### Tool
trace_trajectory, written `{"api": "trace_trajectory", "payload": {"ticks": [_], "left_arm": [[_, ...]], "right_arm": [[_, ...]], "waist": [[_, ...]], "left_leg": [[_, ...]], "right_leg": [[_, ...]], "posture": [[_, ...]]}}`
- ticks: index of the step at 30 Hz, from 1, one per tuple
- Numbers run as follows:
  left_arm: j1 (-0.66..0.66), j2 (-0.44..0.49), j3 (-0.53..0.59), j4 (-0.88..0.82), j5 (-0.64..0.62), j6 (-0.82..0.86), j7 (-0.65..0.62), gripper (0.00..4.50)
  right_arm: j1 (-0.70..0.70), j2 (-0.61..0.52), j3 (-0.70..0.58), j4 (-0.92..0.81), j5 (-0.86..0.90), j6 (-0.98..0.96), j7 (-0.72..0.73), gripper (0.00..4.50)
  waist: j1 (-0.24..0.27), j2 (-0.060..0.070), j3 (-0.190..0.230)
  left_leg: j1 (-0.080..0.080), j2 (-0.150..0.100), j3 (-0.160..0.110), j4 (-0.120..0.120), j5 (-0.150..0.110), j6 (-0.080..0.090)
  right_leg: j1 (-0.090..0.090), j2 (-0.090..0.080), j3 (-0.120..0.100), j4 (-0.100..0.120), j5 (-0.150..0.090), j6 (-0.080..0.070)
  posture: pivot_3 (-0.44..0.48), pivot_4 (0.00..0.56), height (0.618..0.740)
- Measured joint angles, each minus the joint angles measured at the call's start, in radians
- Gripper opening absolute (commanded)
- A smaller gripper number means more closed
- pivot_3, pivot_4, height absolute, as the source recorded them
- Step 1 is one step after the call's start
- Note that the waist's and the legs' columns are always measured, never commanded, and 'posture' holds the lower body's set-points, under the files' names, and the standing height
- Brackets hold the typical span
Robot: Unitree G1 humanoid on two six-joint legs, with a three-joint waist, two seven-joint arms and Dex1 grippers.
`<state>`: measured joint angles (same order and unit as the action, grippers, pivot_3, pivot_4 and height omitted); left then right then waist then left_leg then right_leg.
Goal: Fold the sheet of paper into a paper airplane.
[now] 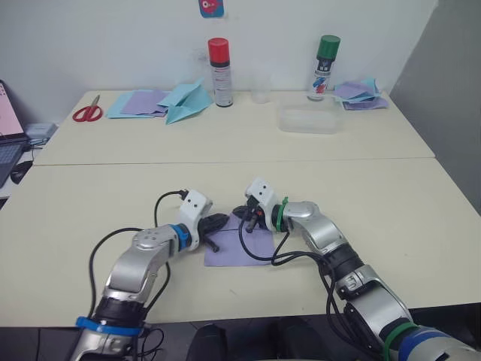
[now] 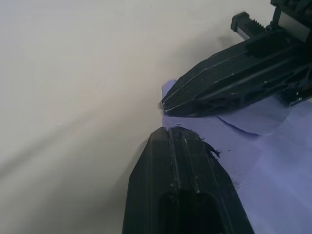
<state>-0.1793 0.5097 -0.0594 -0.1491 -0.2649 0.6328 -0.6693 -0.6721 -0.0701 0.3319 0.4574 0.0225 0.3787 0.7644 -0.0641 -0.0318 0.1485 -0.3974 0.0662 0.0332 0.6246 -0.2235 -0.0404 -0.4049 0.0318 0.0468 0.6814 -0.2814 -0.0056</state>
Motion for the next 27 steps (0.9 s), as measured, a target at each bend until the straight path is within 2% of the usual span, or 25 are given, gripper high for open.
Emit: {"api": "trace_trajectory", "payload": {"ticks": [4,7,9,11,15,22,27], "left_arm": [[0.102,0.075,0.045,-0.096,-0.021,0.016,-0.01,0.01],[0.154,0.091,0.076,-0.136,-0.027,0.015,-0.001,0.01],[0.162,0.079,0.094,-0.152,-0.039,0.01,0.008,0.01],[0.161,0.017,0.128,-0.155,-0.062,0.01,0.038,0.01],[0.121,-0.037,0.133,-0.167,-0.071,-0.031,0.071,0.01],[0.099,-0.071,0.007,-0.131,-0.006,-0.061,0.093,0.01],[0.069,-0.037,-0.052,-0.093,0.045,-0.078,0.086,0.01]], "right_arm": [[0.005,0.002,0.005,-0.005,0.0,0.0,0.0,0.0],[0.007,0.002,0.005,-0.005,0.0,0.0,0.0,0.0],[0.007,0.002,0.005,-0.005,0.0,0.0,0.0,0.0],[0.007,-0.002,0.002,-0.006,0.001,-0.002,0.002,0.0],[0.007,-0.001,0.001,0.001,0.001,-0.016,0.002,0.0],[0.008,0.008,0.002,0.001,0.002,-0.027,0.0,0.0],[0.022,0.037,-0.009,-0.021,0.012,-0.01,-0.007,0.0]], "waist": [[-0.003,0.0,-0.001],[-0.003,0.0,0.0],[-0.002,0.0,0.0],[0.0,0.0,0.0],[0.005,-0.001,0.0],[0.005,-0.001,0.0],[0.006,0.0,0.0]], "left_leg": [[0.002,0.001,0.0,-0.003,0.0,0.0],[0.003,0.002,0.0,-0.004,0.0,0.0],[0.002,0.002,0.0,-0.003,0.0,0.0],[0.001,0.004,0.0,-0.002,0.0,0.0],[0.0,0.0,0.0,-0.001,0.0,0.0],[0.0,0.0,-0.001,-0.001,0.0,0.0],[-0.001,0.0,-0.001,-0.001,0.0,0.0]], "right_leg": [[0.0,0.0,-0.001,0.0,-0.001,-0.002],[0.0,0.0,-0.001,0.0,-0.002,-0.003],[0.0,0.0,0.0,0.0,-0.002,-0.003],[0.0,0.0,-0.001,0.0,-0.002,-0.003],[0.0,0.0,-0.001,0.0,-0.001,-0.002],[-0.001,0.0,-0.001,0.0,-0.001,-0.002],[-0.001,0.0,-0.002,0.0,-0.001,-0.002]], "posture": [[0.0,0.15,0.74],[0.0,0.15,0.74],[0.0,0.15,0.74],[0.0,0.15,0.74],[0.0,0.15,0.74],[0.0,0.15,0.74],[0.0,0.15,0.74]]}}
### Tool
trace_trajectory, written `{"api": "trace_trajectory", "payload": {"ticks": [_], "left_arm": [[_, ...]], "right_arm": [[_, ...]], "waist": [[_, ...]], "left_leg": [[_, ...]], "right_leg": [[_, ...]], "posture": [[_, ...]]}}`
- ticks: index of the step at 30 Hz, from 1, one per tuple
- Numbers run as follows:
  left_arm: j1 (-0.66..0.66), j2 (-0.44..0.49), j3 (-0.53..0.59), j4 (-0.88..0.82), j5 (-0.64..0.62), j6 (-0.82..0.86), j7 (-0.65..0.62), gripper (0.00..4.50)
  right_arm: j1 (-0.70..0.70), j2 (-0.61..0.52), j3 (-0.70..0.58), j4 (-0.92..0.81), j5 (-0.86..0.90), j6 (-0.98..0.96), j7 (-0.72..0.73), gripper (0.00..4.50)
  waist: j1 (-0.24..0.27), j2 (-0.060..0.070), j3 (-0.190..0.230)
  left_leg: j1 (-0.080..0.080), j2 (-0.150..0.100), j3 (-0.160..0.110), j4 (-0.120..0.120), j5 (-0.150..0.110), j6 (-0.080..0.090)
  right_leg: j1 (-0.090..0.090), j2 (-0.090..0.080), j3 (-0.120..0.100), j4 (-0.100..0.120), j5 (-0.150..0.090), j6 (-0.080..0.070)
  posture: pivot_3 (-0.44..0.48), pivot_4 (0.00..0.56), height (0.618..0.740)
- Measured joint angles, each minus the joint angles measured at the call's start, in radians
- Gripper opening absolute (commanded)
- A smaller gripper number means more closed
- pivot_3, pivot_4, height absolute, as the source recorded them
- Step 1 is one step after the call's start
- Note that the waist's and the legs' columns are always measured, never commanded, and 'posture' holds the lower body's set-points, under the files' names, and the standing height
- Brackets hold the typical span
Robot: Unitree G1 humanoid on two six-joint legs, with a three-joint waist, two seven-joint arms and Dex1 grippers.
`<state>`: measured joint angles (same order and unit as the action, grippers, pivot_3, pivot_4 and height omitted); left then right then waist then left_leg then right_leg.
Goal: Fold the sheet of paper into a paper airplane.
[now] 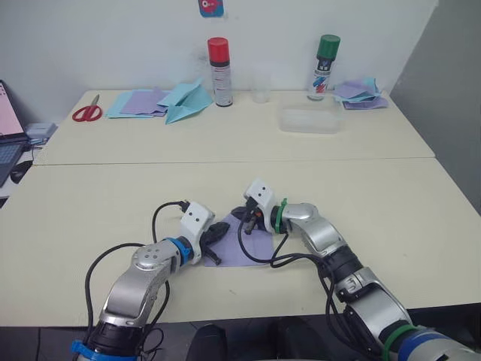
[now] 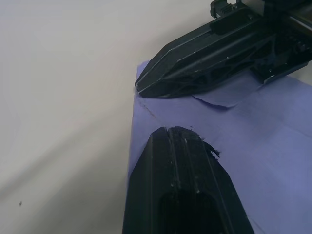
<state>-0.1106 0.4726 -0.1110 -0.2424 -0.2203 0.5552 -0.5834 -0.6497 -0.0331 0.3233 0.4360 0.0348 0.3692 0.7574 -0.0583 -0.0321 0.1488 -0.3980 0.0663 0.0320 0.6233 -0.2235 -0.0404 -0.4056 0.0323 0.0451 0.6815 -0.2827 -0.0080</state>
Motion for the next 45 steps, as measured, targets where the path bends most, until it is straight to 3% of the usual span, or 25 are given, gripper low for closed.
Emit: {"api": "trace_trajectory", "payload": {"ticks": [15,20,27,29,31,34,37,42,45], "left_arm": [[-0.032,0.022,-0.031,0.04,0.018,-0.014,-0.01,0.01],[-0.035,0.021,-0.033,0.046,0.019,-0.015,-0.01,0.01],[-0.051,0.02,-0.043,0.058,0.022,-0.019,-0.017,0.01],[-0.06,0.015,-0.049,0.067,0.023,-0.03,-0.019,0.01],[-0.063,0.012,-0.052,0.076,0.023,-0.041,-0.019,0.0],[-0.063,0.012,-0.053,0.085,0.023,-0.057,-0.021,0.0],[-0.062,0.015,-0.049,0.092,0.024,-0.066,-0.023,0.0],[-0.063,0.014,-0.049,0.096,0.029,-0.07,-0.023,0.0],[-0.062,0.014,-0.05,0.094,0.029,-0.073,-0.025,0.0]], "right_arm": [[0.01,-0.005,0.012,-0.017,-0.022,0.03,-0.084,0.0],[-0.008,-0.028,-0.043,0.02,-0.022,0.023,-0.173,0.0],[0.002,-0.024,-0.084,0.01,0.008,0.034,-0.188,0.0],[0.052,-0.075,-0.108,-0.116,0.076,0.14,-0.124,0.0],[0.056,-0.158,-0.124,-0.226,0.123,0.242,-0.068,0.4],[0.06,-0.297,-0.178,-0.38,0.215,0.449,0.004,1.25],[0.083,-0.347,-0.231,-0.472,0.301,0.666,0.014,2.29],[0.075,-0.256,-0.373,-0.49,0.441,1.096,-0.045,2.29],[0.046,-0.231,-0.457,-0.462,0.465,1.217,-0.108,2.29]], "waist": [[0.003,0.0,-0.001],[0.003,0.0,-0.002],[0.004,0.0,-0.002],[0.011,0.001,0.0],[0.013,0.003,0.001],[0.019,0.003,0.001],[0.02,0.003,0.001],[0.019,0.003,0.001],[0.018,0.003,0.001]], "left_leg": [[0.001,-0.001,0.0,0.002,0.0,0.0],[0.002,-0.001,0.0,0.002,0.0,0.0],[0.001,-0.001,0.0,0.002,0.0,0.0],[-0.001,-0.001,0.0,0.003,0.0,0.0],[-0.002,-0.001,0.001,0.003,0.0,0.0],[-0.001,-0.002,0.001,0.003,0.0,0.0],[-0.001,-0.002,0.001,0.002,0.0,0.0],[-0.001,-0.002,-0.001,0.002,0.0,0.0],[-0.001,-0.002,0.001,0.002,0.0,0.0]], "right_leg": [[0.002,-0.002,0.0,0.0,0.001,0.001],[0.002,-0.002,0.001,0.0,0.001,0.002],[0.002,-0.003,0.001,0.0,0.001,0.002],[0.001,-0.004,0.001,0.0,0.001,0.002],[0.001,-0.007,0.001,0.0,0.001,0.003],[0.001,-0.008,0.001,-0.001,0.001,0.003],[0.001,-0.008,0.0,-0.001,0.001,0.003],[0.001,-0.006,0.0,0.0,0.001,0.003],[0.001,-0.007,0.001,-0.001,0.001,0.003]], "posture": [[0.0,0.15,0.74],[0.0,0.15,0.74],[0.0,0.15,0.74],[0.0,0.15,0.74],[0.0,0.15,0.74],[0.0,0.15,0.74],[0.0,0.15,0.74],[0.0,0.15,0.74],[0.0,0.15,0.74]]}}
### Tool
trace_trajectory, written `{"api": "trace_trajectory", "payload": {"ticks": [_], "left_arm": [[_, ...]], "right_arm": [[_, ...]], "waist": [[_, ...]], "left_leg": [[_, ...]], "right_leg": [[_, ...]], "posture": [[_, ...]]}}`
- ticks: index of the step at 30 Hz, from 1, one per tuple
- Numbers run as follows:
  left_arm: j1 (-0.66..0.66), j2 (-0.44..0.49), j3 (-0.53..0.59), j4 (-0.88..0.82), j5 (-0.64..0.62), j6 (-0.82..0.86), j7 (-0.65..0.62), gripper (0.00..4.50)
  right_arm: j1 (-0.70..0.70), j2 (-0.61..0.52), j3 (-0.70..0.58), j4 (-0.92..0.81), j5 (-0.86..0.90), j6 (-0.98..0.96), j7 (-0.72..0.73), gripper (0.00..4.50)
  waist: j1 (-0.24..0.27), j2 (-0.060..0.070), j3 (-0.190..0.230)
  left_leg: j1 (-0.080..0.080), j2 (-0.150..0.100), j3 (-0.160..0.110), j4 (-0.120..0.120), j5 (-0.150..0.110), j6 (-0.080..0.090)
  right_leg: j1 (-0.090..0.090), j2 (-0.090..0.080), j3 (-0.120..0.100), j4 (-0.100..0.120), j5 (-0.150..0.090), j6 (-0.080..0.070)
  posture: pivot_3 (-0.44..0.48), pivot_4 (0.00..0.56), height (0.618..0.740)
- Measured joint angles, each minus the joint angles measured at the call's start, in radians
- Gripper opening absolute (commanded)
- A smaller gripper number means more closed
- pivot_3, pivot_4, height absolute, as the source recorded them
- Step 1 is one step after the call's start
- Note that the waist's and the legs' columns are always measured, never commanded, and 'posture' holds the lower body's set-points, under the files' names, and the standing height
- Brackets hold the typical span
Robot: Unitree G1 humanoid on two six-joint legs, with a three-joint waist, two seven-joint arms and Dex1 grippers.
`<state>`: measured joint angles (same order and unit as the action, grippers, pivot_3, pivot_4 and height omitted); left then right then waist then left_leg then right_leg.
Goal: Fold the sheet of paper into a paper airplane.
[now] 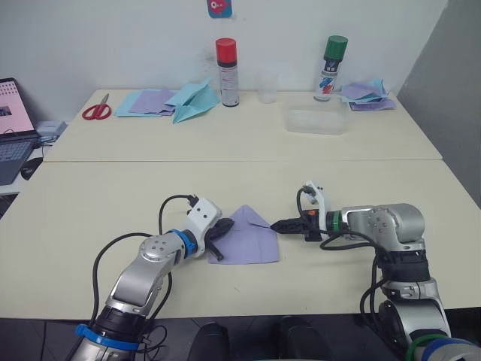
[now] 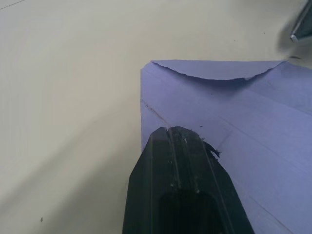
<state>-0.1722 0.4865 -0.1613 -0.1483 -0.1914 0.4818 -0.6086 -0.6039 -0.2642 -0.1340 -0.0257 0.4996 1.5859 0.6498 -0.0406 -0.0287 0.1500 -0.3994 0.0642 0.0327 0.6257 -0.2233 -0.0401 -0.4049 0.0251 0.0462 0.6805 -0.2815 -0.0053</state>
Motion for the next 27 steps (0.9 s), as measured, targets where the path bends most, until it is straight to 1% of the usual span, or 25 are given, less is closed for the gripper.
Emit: {"api": "trace_trajectory", "payload": {"ticks": [4,10,17,23,27], "left_arm": [[0.006,-0.001,0.001,-0.005,0.001,-0.002,0.002,0.0],[0.024,-0.001,0.009,-0.016,0.003,-0.002,0.012,0.0],[0.042,-0.002,0.013,-0.032,0.009,-0.001,0.028,0.0],[0.042,-0.003,0.012,-0.033,0.009,-0.001,0.028,0.0],[0.042,-0.003,0.013,-0.033,0.009,-0.002,0.027,0.0]], "right_arm": [[-0.009,0.029,-0.046,0.07,0.044,0.02,-0.098,2.29],[-0.011,0.062,-0.079,0.104,0.151,0.019,-0.233,2.29],[-0.026,0.146,-0.133,0.159,0.253,0.015,-0.385,2.29],[-0.032,0.179,-0.138,0.209,0.351,0.015,-0.475,2.29],[-0.038,0.209,-0.149,0.234,0.388,0.018,-0.523,2.29]], "waist": [[-0.001,0.0,0.0],[-0.009,-0.001,-0.001],[-0.018,-0.001,-0.002],[-0.018,-0.001,-0.002],[-0.018,-0.001,-0.001]], "left_leg": [[0.0,0.0,0.0,0.0,0.0,0.0],[0.0,0.0,0.0,-0.001,0.0,0.0],[0.001,0.0,0.0,-0.001,0.0,0.0],[0.0,0.0,0.0,-0.001,0.0,0.0],[0.0,0.001,0.0,-0.001,0.0,0.0]], "right_leg": [[0.0,0.0,0.0,-0.001,0.0,0.0],[0.0,0.002,-0.001,0.0,0.0,0.0],[0.0,0.004,0.0,0.0,0.0,0.0],[0.0,0.004,0.0,0.0,0.0,0.0],[0.0,0.004,0.0,0.0,0.0,0.0]], "posture": [[0.0,0.15,0.74],[0.0,0.15,0.74],[0.0,0.15,0.74],[0.0,0.15,0.74],[0.0,0.15,0.74]]}}
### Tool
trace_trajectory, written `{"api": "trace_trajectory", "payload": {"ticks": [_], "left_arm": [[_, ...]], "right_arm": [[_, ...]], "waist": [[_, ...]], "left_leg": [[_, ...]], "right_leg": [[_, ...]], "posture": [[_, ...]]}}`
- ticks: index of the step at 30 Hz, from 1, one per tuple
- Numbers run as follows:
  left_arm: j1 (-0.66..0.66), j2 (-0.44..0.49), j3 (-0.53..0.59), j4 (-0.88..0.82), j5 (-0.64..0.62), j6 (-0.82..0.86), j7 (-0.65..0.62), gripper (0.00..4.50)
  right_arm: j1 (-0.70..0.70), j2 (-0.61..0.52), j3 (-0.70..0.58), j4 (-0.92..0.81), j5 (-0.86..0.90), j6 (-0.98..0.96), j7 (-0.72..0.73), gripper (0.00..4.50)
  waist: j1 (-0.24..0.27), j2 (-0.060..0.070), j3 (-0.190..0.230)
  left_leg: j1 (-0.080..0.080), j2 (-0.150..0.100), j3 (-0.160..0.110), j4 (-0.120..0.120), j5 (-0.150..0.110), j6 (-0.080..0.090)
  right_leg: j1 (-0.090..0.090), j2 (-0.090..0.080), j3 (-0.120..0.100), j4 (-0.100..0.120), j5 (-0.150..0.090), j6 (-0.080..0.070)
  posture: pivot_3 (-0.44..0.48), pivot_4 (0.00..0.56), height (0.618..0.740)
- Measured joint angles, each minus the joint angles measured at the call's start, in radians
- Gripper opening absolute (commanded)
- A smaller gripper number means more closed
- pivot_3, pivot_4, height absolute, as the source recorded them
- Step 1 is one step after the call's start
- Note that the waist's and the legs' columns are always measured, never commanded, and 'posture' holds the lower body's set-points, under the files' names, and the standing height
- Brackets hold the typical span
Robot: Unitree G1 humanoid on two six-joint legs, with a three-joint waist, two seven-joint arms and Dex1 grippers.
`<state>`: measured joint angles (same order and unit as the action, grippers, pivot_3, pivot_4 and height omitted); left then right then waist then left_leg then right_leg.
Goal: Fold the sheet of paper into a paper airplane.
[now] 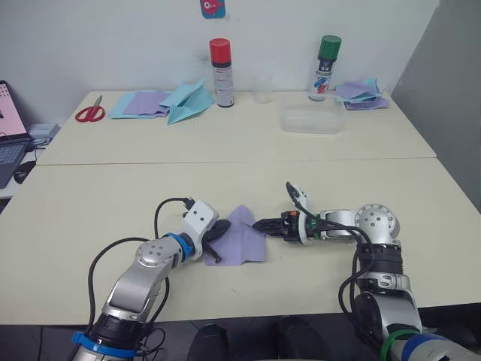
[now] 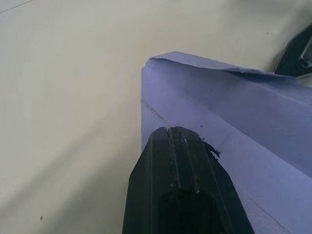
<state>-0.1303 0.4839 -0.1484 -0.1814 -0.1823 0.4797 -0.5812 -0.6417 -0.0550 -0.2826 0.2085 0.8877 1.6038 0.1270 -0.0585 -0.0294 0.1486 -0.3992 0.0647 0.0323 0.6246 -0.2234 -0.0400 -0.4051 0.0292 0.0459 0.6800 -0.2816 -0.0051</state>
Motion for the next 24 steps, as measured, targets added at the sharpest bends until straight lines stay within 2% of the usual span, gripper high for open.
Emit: {"api": "trace_trajectory", "payload": {"ticks": [13,21,22,24], "left_arm": [[-0.002,0.0,0.0,-0.001,0.0,-0.004,0.0,0.0],[-0.003,0.0,-0.001,0.0,0.0,-0.006,0.0,0.0],[-0.003,0.0,-0.001,0.0,0.0,-0.006,0.0,0.0],[-0.003,0.0,-0.001,0.0,0.0,-0.007,-0.001,0.0]], "right_arm": [[-0.049,0.054,-0.077,0.067,0.106,0.003,-0.078,2.29],[-0.086,0.103,-0.129,0.074,0.081,0.003,-0.111,2.29],[-0.088,0.105,-0.132,0.074,0.074,0.003,-0.112,1.92],[-0.088,0.11,-0.138,0.074,0.062,0.003,-0.112,1.46]], "waist": [[0.001,0.001,0.001],[0.0,0.001,0.001],[0.001,0.001,0.001],[0.0,0.002,0.001]], "left_leg": [[-0.001,0.0,0.0,0.0,0.0,0.0],[-0.001,0.0,0.0,-0.001,0.0,0.0],[-0.001,0.0,0.0,-0.001,0.0,0.0],[-0.001,0.0,0.0,-0.001,0.0,0.0]], "right_leg": [[-0.001,0.0,0.0,-0.001,0.0,0.0],[-0.001,0.0,-0.001,-0.002,0.0,0.0],[-0.001,0.0,-0.001,-0.002,0.0,0.0],[-0.001,-0.001,-0.001,-0.002,0.0,0.0]], "posture": [[0.0,0.15,0.74],[0.0,0.15,0.74],[0.0,0.15,0.74],[0.0,0.15,0.74]]}}
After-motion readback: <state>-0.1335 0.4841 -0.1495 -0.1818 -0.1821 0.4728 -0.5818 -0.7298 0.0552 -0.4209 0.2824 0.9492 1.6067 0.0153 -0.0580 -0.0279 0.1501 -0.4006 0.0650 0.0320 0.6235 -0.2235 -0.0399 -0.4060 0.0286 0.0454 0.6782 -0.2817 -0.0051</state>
